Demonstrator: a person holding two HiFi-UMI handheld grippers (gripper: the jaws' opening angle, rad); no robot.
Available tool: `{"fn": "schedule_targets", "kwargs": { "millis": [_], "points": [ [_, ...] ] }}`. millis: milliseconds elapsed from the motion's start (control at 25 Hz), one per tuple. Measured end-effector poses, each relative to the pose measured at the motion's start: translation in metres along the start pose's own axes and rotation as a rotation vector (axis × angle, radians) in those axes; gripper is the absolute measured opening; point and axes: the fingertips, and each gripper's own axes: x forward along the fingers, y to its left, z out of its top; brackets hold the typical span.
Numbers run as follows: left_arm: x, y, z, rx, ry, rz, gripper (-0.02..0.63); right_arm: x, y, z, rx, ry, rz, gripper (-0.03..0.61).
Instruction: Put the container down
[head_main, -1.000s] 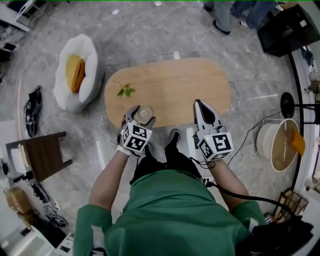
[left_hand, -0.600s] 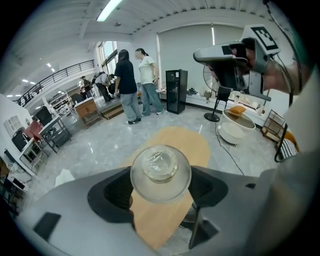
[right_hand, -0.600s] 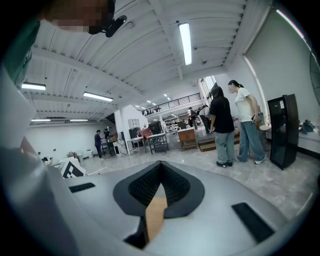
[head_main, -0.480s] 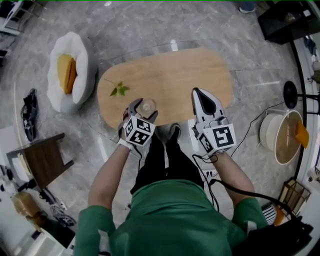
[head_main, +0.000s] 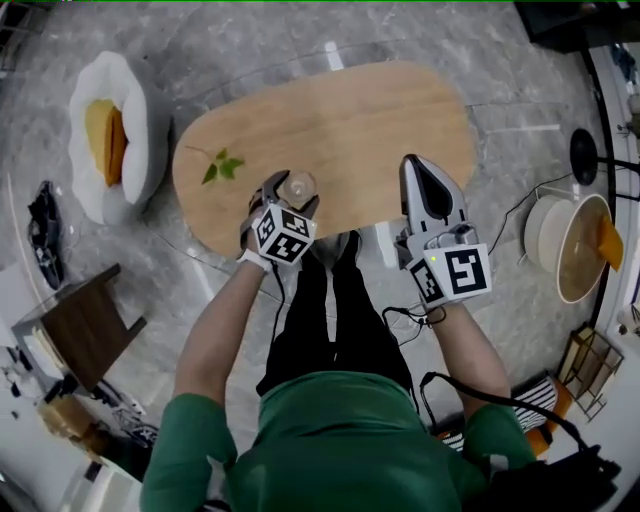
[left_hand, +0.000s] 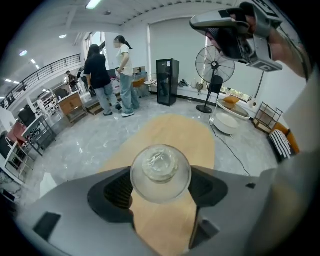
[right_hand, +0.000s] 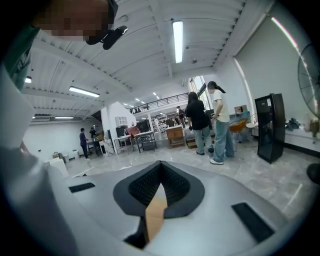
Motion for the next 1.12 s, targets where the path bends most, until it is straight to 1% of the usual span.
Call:
{"fn": "schedule_targets", "kwargs": {
  "millis": [200,640,800,1000,1120],
  "points": [
    [0.044,0.004,-0.008,0.01,0.002,-0.02,0.339,0.0,-0.013,-0.028,0.041,0.044,-0.04,0.014],
    [0.127,0.008,-0.018,0.063,0.046,-0.027,0.339,0.002,-0.036,-0.069,0.08,0.115,-0.068,0.014],
    [0.148,0.01,-0.03,0.108,0.064,-0.033,0.339,0.008,-0.041,-0.087,0.1,0.141,-0.076,0.014],
    [0.172,0.015,-0.045,0.133,0.087,-0.034,0.339,0.017,-0.043,-0.109,0.118,0.173,-0.076,0.014],
    [0.181,0.012,-0.052,0.136,0.1,-0.052,0.339,0.019,-0.038,-0.117,0.125,0.2,-0.062,0.014]
  ]
}}
